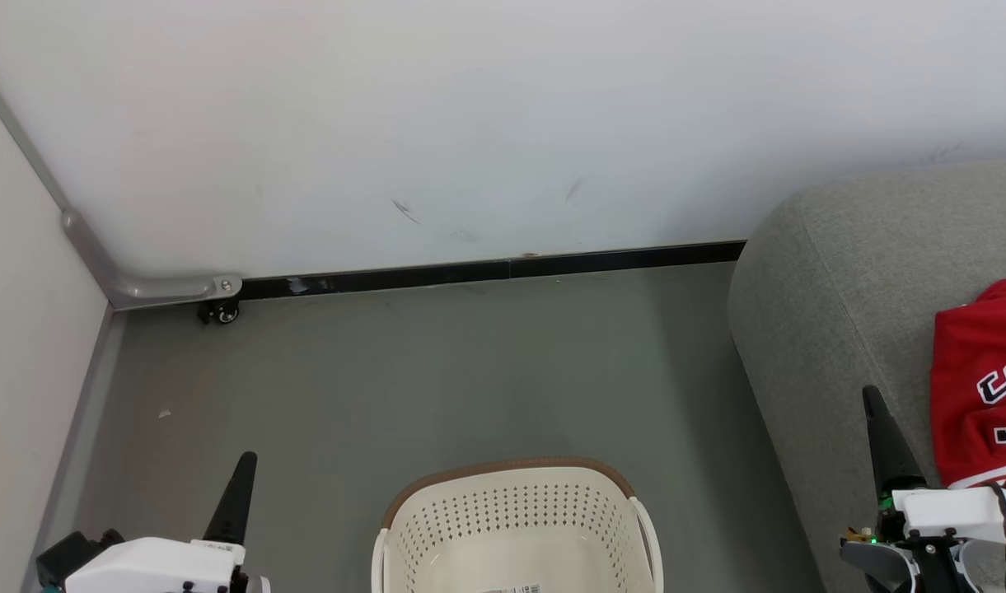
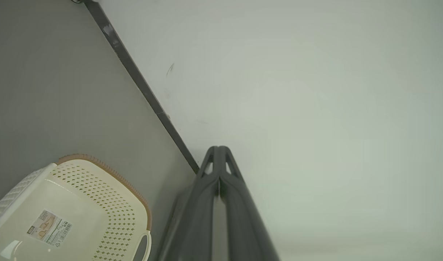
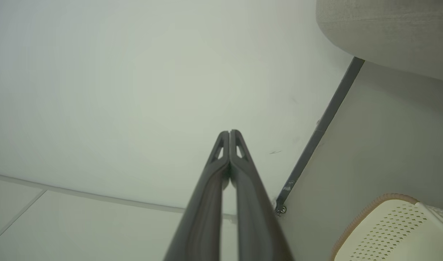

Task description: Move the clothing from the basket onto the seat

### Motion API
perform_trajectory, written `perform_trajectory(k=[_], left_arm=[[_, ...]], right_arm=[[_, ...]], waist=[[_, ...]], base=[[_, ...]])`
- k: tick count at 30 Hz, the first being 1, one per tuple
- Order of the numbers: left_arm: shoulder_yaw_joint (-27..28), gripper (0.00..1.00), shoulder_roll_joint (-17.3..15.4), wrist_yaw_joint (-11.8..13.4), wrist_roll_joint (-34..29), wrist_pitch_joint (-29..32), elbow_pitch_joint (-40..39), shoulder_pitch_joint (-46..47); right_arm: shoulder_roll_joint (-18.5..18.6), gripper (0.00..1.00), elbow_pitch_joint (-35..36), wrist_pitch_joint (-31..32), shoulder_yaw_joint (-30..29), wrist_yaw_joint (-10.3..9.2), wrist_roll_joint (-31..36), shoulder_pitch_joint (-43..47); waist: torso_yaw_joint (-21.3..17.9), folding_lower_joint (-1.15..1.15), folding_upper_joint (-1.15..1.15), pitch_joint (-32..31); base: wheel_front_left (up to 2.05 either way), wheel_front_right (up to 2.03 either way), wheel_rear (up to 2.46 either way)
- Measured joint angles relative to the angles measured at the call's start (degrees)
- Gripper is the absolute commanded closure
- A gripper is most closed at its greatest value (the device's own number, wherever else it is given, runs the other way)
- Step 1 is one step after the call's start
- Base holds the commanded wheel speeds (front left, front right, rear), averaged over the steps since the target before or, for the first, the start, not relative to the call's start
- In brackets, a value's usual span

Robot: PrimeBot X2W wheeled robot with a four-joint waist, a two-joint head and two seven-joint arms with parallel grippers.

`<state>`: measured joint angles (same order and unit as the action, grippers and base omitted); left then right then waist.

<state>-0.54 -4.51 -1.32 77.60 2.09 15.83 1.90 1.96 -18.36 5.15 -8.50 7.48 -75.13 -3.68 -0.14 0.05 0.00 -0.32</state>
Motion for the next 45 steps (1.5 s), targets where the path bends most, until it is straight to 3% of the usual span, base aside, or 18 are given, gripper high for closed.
perform_trajectory(k=[19, 45], left_arm=[[4.8, 1.0, 2.0, -4.9, 14.2, 3.5, -0.5, 0.8], [5.0, 1.0, 2.2, -5.3, 14.5, 3.5, -0.2, 1.3]], right_arm=[[0.1, 1.0, 1.5, 1.9, -0.3, 0.0, -15.9, -0.3], [0.1, 1.0, 2.0, 1.9, 0.0, 0.0, -16.2, -0.3]], waist=[[0.1, -0.02, 0.0, 0.5], [0.1, -0.03, 0.0, 0.5]], base=[[0.0, 0.0, 0.0], [0.0, 0.0, 0.0]])
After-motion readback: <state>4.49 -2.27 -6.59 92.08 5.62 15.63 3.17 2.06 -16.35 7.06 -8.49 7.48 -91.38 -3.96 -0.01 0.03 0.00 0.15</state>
